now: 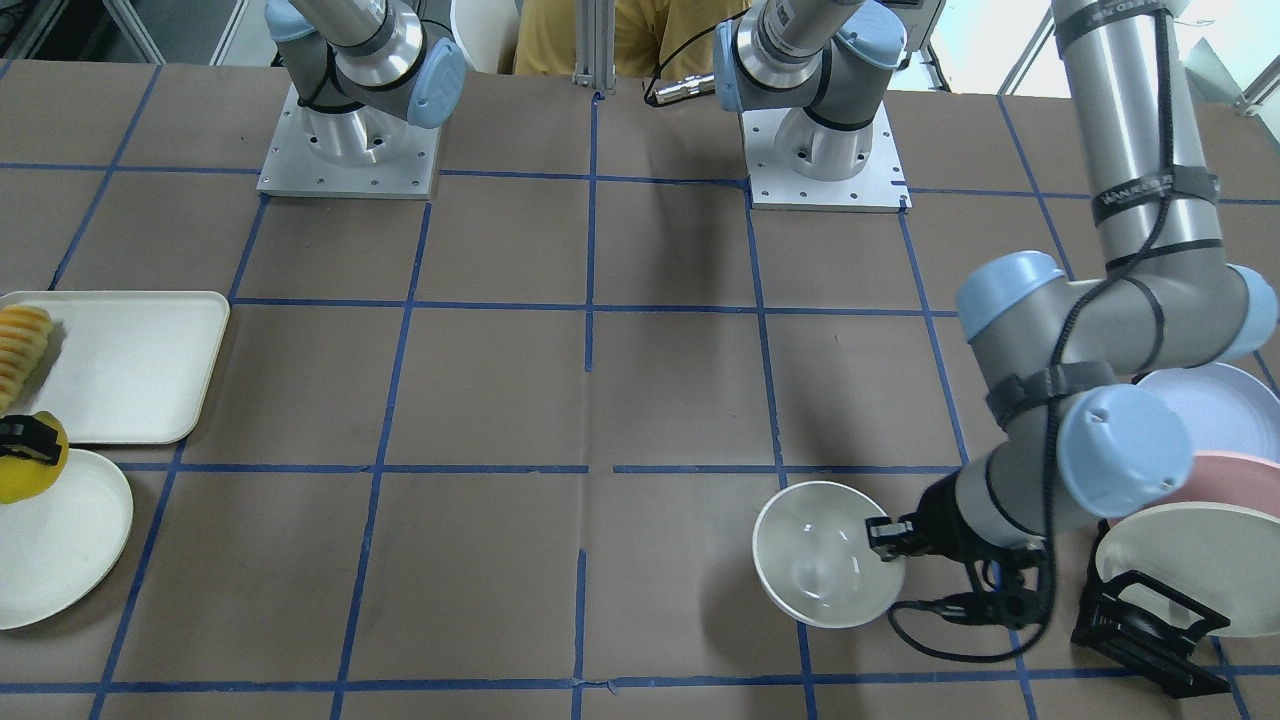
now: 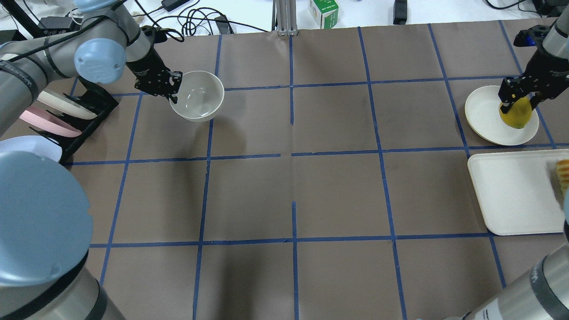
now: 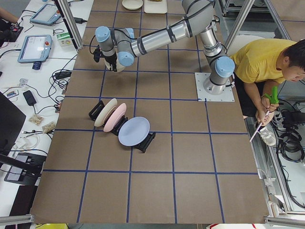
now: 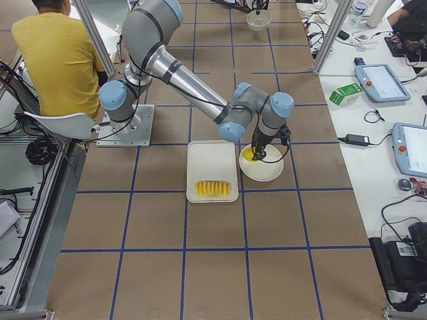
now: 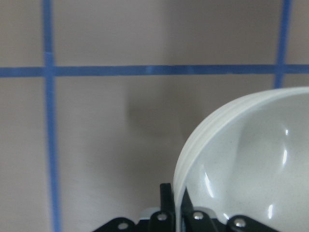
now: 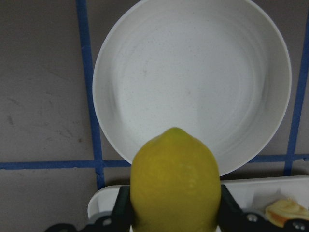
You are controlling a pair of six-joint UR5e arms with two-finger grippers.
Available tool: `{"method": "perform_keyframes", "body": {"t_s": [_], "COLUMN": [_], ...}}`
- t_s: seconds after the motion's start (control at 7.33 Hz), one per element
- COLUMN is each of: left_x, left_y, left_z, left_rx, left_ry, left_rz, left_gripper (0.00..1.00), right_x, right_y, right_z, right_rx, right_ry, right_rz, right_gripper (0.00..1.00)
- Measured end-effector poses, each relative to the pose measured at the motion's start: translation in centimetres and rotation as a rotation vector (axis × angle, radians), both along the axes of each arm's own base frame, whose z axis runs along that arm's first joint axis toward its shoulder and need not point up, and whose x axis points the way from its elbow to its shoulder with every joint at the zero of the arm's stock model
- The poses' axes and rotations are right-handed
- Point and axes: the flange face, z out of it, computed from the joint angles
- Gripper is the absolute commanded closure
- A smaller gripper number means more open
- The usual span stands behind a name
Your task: Place bowl and put lemon in it
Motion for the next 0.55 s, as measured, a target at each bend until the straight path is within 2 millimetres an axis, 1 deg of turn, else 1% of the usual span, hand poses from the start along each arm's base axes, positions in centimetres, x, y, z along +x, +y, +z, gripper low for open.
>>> {"method": "perform_keyframes", "body": {"t_s": [0.14,0.27,0.41,0.55], "left_x": [-5.2,-10.5,-15.3,-18.8], "left_y": [2.7,5.2,7.3,8.9], "left_z": [-0.4,-0.9,-1.7,-3.0], "left_rx": [0.019,0.014,0.005,0.014], "left_ry": [-0.001,-0.005,-0.008,-0.012], "left_rz": [0.055,0.099,0.133,0.173], "left_gripper": [1.00,1.00,1.00,1.00], "right_x": [3.2,6.9,10.5,14.1], "right_y": [0.2,0.4,0.8,1.3], "right_z": [1.8,3.2,4.5,5.8], "right_rx": [0.000,0.000,-0.005,-0.018], "right_ry": [0.006,0.005,-0.005,-0.019], "right_rz": [-0.020,-0.030,-0.019,-0.017], "right_gripper": [1.00,1.00,1.00,1.00]}}
